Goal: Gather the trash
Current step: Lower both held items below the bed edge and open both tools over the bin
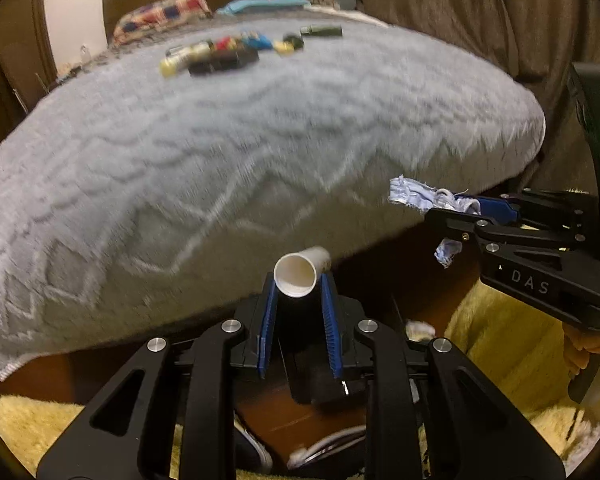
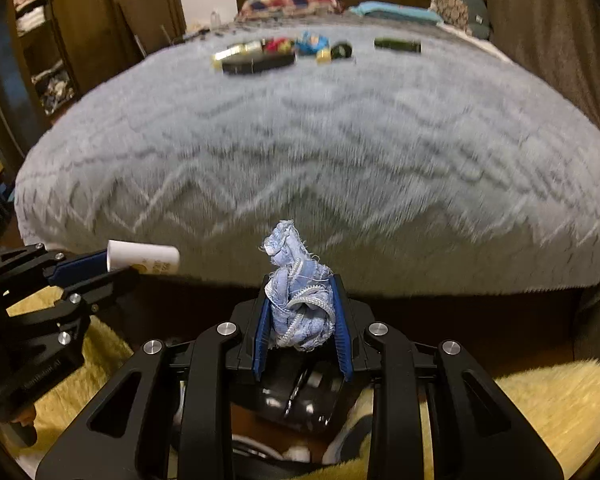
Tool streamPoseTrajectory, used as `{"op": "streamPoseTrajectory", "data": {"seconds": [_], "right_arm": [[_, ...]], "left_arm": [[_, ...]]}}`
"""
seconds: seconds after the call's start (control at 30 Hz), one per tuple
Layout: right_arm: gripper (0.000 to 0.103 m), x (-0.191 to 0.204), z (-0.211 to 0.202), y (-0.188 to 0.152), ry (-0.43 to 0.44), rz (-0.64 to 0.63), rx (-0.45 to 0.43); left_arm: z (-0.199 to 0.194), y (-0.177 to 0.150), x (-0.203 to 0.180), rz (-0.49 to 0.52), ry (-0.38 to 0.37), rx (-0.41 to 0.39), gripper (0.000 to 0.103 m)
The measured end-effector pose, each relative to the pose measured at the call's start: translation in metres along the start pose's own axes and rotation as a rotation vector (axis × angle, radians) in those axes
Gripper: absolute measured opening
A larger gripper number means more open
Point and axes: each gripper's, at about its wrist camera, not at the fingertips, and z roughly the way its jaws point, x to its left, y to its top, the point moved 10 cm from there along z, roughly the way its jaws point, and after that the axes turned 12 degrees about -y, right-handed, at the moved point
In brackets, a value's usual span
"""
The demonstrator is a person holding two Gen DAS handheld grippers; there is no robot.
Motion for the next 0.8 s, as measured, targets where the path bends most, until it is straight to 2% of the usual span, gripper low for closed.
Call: {"op": "streamPoseTrajectory", "data": {"seconds": [0.27,0.43,0.8], "right_arm": [[0.028,0.006,0.04,-0.043,0.058,0.037,0.183],[0.029,0.006,0.06,-0.058,0.047,0.041,0.241],[0.031,0.007,0.081,-0.075,0.069,0.071,0.316]], "left_arm": [[0.045,-0.038,-0.005,-0.016,-0.035,0.143,0.019],[0.074,-0.06,-0.002,-0.031,-0.045,0.227,0.019],[0.099,-0.074,-0.002,-0.058,-0.084,0.292,0.019]]}}
